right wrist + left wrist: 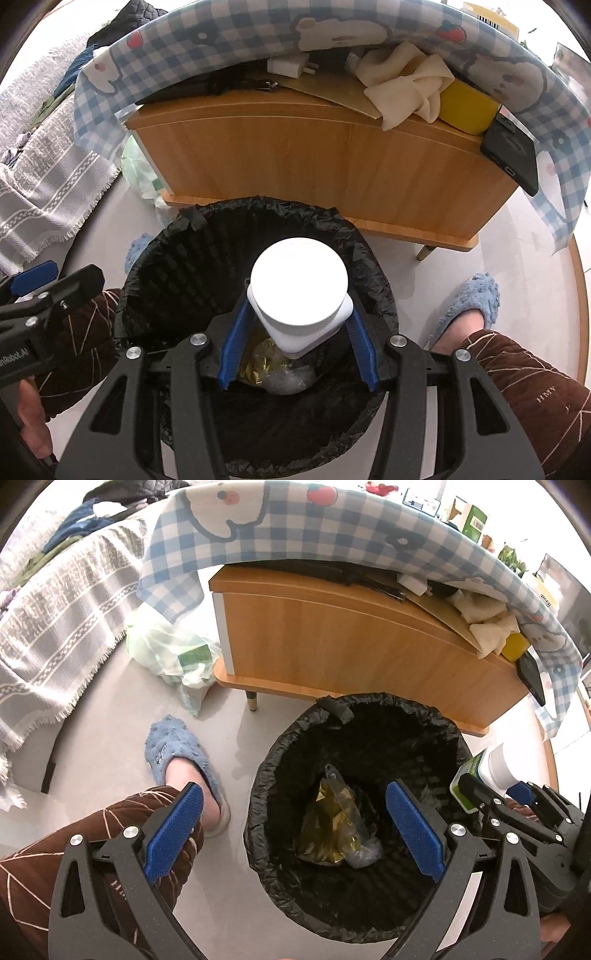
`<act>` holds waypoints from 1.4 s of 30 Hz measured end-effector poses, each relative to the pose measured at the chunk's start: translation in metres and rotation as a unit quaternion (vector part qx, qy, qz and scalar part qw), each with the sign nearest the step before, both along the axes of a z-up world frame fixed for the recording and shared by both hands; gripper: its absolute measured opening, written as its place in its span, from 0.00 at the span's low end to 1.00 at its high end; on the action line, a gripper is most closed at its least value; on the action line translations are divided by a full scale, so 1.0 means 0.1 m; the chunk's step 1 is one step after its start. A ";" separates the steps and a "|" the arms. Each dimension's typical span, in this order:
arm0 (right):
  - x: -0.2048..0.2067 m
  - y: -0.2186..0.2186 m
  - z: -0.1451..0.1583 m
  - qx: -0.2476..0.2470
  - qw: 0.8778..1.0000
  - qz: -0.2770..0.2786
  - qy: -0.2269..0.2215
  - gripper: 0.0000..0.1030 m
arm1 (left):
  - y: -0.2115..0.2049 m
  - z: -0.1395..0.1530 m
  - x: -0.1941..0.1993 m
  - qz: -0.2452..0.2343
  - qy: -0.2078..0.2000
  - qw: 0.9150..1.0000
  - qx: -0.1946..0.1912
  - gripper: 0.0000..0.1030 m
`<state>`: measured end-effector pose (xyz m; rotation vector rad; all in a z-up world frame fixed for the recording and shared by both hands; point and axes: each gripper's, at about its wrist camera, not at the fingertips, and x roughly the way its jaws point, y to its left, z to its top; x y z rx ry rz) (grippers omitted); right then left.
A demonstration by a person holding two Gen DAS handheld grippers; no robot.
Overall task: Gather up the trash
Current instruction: 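Open the right tool to drop the white pill bottle into the bin, then reach the left tool to the green box while the right tool reaches the white medicine box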
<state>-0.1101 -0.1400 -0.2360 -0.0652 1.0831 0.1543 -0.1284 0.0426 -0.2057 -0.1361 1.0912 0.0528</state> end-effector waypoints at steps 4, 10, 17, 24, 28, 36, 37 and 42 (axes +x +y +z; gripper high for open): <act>0.01 -0.04 0.06 0.002 1.000 -0.010 -0.008 0.71 | 0.03 0.02 0.04 0.010 0.006 1.000 0.000 0.94; 0.04 -0.18 0.23 0.008 0.999 -0.035 -0.023 0.89 | -0.02 0.17 0.08 0.011 -0.007 1.000 0.007 0.94; 0.12 -0.40 0.53 0.016 0.997 -0.073 -0.035 0.92 | -0.02 0.27 0.13 0.014 -0.001 1.000 0.003 0.94; 0.18 -0.66 0.95 0.020 0.993 -0.105 -0.055 0.92 | -0.11 0.43 0.17 0.001 -0.002 1.000 -0.002 0.94; 0.21 -0.80 1.10 0.008 0.990 -0.121 -0.066 0.92 | -0.20 0.54 0.22 -0.014 -0.005 1.000 0.001 0.94; 0.31 -1.03 1.33 0.007 0.985 -0.145 -0.096 0.92 | -0.39 0.88 0.34 -0.034 -0.032 0.999 0.010 0.94; 0.33 -1.05 1.36 0.004 0.984 -0.148 -0.099 0.92 | -0.41 0.91 0.36 -0.037 -0.033 0.999 0.012 0.94; 0.48 -1.17 1.51 0.012 0.982 -0.157 -0.105 0.92 | -0.51 1.08 0.48 -0.055 -0.039 0.998 0.015 0.94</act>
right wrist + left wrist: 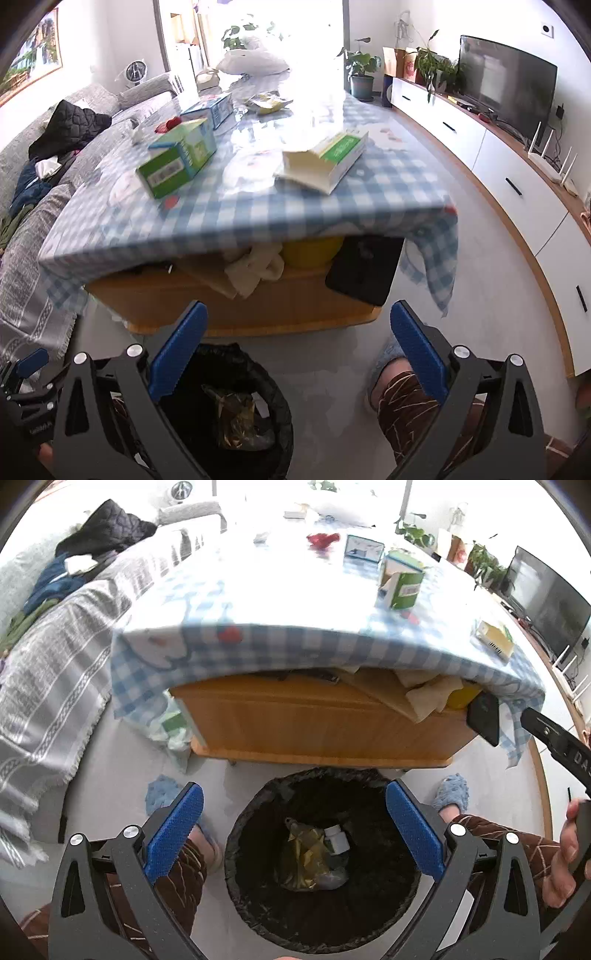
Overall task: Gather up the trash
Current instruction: 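Reach the left tool to the green box while the right tool reaches the white medicine box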
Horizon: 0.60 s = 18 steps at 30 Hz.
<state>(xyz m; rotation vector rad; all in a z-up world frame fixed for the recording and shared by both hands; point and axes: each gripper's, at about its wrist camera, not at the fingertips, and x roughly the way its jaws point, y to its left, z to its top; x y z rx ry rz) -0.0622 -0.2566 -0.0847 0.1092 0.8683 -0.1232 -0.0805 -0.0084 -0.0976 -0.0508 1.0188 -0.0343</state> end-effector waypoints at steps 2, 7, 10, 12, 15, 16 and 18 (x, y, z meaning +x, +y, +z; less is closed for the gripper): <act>0.09 -0.05 0.07 -0.002 1.000 -0.008 0.002 0.92 | -0.05 0.07 0.05 -0.008 -0.003 1.000 -0.001 0.94; 0.32 -0.10 0.22 -0.005 1.000 -0.007 0.009 0.92 | -0.24 0.23 0.28 -0.026 -0.006 1.000 -0.002 0.94; 0.48 -0.20 0.32 0.000 1.000 -0.017 0.012 0.92 | -0.33 0.33 0.41 -0.038 -0.014 0.999 -0.001 0.94; 0.56 -0.27 0.37 0.004 1.000 -0.022 0.012 0.92 | -0.37 0.42 0.51 -0.043 -0.021 0.999 0.003 0.94; 0.71 -0.36 0.44 0.000 0.999 -0.032 0.013 0.92 | -0.41 0.51 0.68 -0.048 -0.018 0.999 -0.008 0.94; 0.76 -0.39 0.45 -0.001 0.999 -0.034 0.014 0.92 | -0.44 0.56 0.76 -0.048 -0.024 0.999 -0.003 0.94; 0.87 -0.44 0.48 0.000 0.999 -0.037 0.015 0.92 | -0.49 0.61 0.87 -0.049 -0.030 0.998 0.003 0.94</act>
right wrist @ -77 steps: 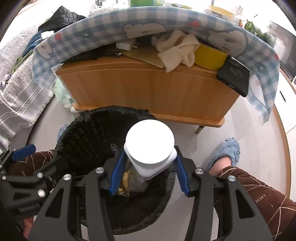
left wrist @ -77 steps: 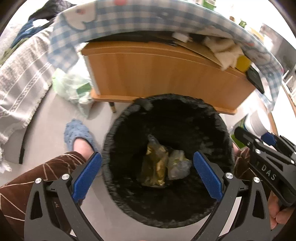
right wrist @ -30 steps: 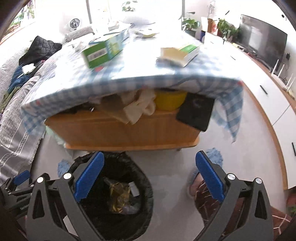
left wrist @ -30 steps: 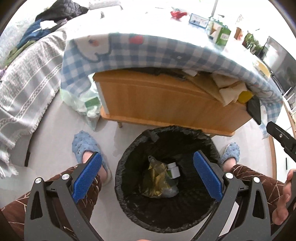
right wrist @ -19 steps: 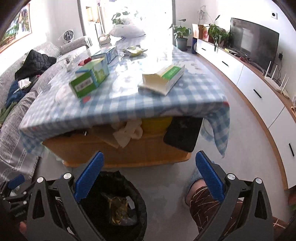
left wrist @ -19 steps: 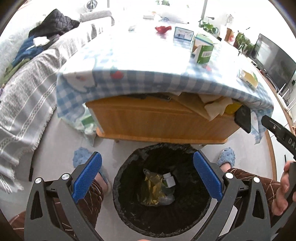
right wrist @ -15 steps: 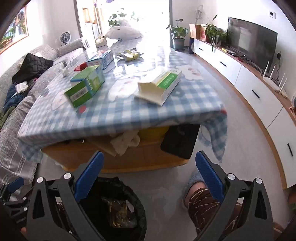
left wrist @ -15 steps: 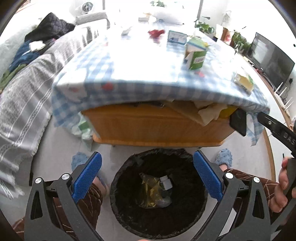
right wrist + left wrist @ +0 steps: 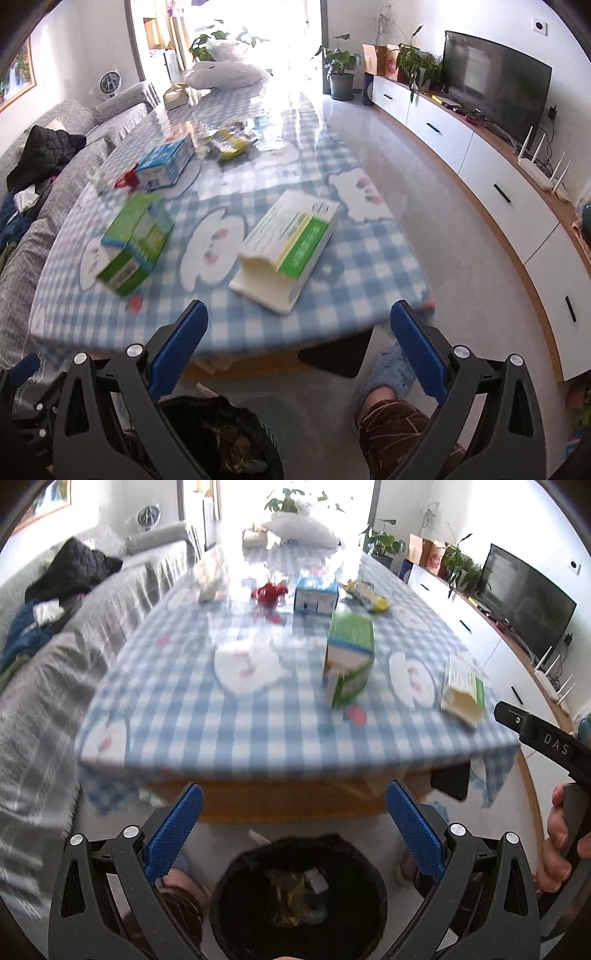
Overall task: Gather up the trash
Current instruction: 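Reach the left tool to the green box while the right tool reaches the white medicine box, then close the left tool on the green box while the right tool closes on the white box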
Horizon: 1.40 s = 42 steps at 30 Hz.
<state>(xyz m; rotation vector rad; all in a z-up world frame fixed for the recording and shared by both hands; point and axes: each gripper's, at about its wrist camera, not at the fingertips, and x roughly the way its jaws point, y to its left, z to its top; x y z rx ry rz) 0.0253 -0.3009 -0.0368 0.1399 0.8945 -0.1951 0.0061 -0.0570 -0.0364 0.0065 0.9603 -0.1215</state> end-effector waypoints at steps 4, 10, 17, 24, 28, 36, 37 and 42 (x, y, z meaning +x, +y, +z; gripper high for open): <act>0.24 -0.08 0.02 -0.001 1.000 -0.004 0.008 0.92 | -0.14 0.07 0.28 -0.005 -0.005 1.000 0.004 0.94; 0.67 -0.17 -0.01 0.013 0.999 -0.015 0.032 0.92 | -0.37 0.07 0.71 -0.013 0.002 1.000 0.015 0.94; 1.07 -0.19 -0.11 0.006 0.998 -0.025 0.060 0.92 | -0.58 -0.01 1.19 -0.026 0.003 0.999 0.043 0.94; 1.30 -0.19 -0.32 0.028 0.993 -0.031 0.110 0.92 | -0.61 -0.09 1.52 -0.024 0.029 0.999 0.028 0.94; 1.36 -0.21 -0.35 0.037 0.992 -0.034 0.118 0.92 | -0.66 -0.11 1.60 -0.031 0.034 0.999 0.028 0.94; 1.41 -0.30 -0.42 0.069 0.987 -0.039 0.137 0.89 | -0.74 -0.19 1.74 -0.037 0.046 0.998 0.038 0.93; 1.41 -0.31 -0.43 0.070 0.987 -0.039 0.138 0.88 | -0.75 -0.20 1.75 -0.037 0.046 0.998 0.037 0.92; 1.44 -0.32 -0.48 0.081 0.985 -0.041 0.147 0.84 | -0.76 -0.27 1.77 -0.036 0.058 0.997 0.035 0.84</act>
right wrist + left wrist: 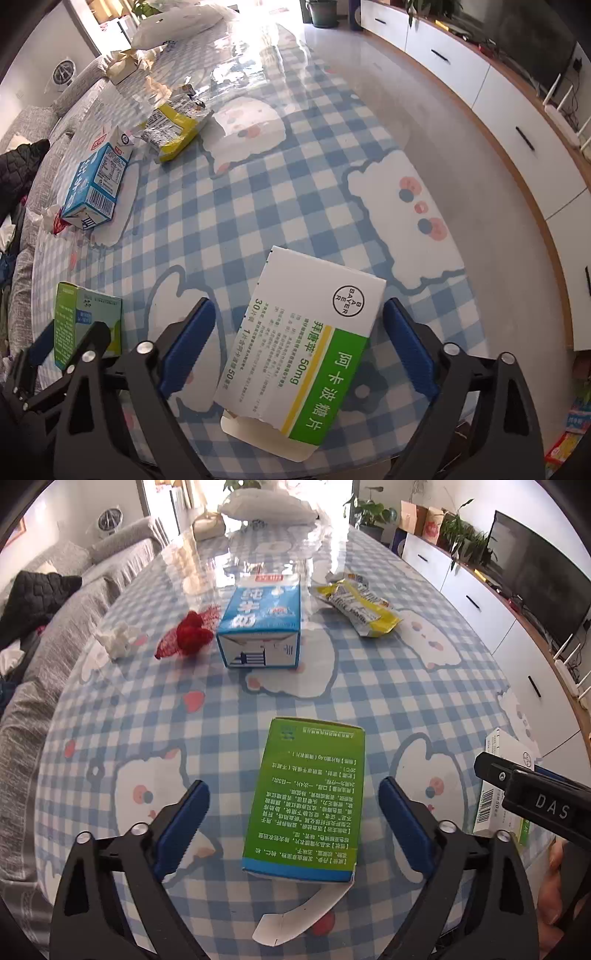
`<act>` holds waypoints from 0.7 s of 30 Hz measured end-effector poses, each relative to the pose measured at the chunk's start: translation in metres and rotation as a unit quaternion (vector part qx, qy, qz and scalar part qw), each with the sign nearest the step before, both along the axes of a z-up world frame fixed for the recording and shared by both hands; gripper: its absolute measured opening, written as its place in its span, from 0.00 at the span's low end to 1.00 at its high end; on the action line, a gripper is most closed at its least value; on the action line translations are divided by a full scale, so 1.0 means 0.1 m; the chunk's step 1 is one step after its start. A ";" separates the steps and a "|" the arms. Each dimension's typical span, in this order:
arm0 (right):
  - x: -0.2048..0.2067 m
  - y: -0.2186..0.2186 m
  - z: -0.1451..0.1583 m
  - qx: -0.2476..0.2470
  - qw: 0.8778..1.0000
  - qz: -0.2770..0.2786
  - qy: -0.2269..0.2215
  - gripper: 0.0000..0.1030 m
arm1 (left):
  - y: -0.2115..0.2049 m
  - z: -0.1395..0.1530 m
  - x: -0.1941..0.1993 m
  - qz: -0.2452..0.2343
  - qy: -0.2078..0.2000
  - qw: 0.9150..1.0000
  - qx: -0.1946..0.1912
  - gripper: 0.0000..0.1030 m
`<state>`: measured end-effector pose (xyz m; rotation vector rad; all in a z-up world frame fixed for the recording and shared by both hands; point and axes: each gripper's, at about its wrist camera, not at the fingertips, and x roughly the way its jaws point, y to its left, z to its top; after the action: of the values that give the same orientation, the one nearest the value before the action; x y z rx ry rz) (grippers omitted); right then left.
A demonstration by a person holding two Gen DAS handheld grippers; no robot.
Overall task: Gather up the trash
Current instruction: 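Close the left tool on the green box while the right tool closes on the white box, then carry the green box and white medicine box down over the trash bin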
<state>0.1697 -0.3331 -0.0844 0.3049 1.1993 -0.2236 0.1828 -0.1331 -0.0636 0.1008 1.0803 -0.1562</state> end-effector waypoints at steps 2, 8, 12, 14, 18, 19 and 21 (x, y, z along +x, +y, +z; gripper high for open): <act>0.01 0.00 0.00 -0.003 1.000 -0.001 -0.001 0.82 | 0.01 -0.02 0.02 0.004 0.006 1.000 -0.007 0.79; 0.00 0.06 0.01 -0.027 1.000 0.001 0.003 0.65 | 0.01 -0.07 0.05 -0.004 0.022 1.000 -0.017 0.46; -0.01 0.03 0.02 -0.018 1.000 0.000 0.000 0.64 | 0.01 -0.08 0.03 0.000 0.022 1.000 -0.014 0.45; -0.02 0.02 0.02 -0.015 1.000 0.002 -0.002 0.64 | 0.01 -0.07 0.01 -0.001 0.018 1.000 -0.008 0.45; -0.05 0.00 0.03 -0.014 1.000 0.004 -0.007 0.64 | 0.06 -0.03 -0.04 0.001 0.015 1.000 -0.014 0.45; -0.06 -0.01 0.04 -0.013 1.000 0.004 -0.010 0.64 | 0.08 -0.01 -0.06 0.000 0.012 1.000 -0.022 0.45; -0.10 -0.01 0.07 -0.011 1.000 0.007 -0.017 0.64 | 0.12 0.01 -0.10 -0.002 0.011 1.000 -0.024 0.45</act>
<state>0.1594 -0.3343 -0.0772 0.2800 1.1642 -0.2192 0.1725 -0.1215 -0.0627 0.0583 1.0986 -0.1861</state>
